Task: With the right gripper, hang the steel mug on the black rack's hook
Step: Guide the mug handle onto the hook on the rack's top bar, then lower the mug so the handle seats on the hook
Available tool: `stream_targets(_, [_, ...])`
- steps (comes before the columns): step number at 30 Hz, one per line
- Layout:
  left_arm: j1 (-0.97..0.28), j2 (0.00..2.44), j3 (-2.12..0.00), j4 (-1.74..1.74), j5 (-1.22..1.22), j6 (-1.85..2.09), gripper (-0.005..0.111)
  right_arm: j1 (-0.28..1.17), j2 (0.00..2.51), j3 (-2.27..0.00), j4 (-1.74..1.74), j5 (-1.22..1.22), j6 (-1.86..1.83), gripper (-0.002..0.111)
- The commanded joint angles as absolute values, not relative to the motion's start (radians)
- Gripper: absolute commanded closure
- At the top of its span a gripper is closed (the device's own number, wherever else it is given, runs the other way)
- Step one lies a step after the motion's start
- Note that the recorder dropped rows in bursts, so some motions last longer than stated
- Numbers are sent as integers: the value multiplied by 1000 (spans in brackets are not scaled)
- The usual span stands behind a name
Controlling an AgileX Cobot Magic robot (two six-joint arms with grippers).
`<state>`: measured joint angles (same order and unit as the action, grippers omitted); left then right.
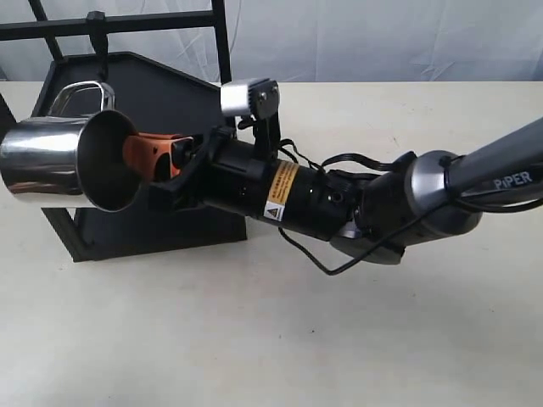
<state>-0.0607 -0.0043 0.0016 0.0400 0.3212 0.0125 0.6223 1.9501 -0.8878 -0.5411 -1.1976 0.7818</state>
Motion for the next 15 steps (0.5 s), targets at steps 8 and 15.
stream_targets(8, [-63,0,0,41,313,9,107,569,1909,-893,-547,-1221,778,109])
stream_targets(15, [-63,0,0,41,313,9,107,549,1922,-893,-561,-1221,778,109])
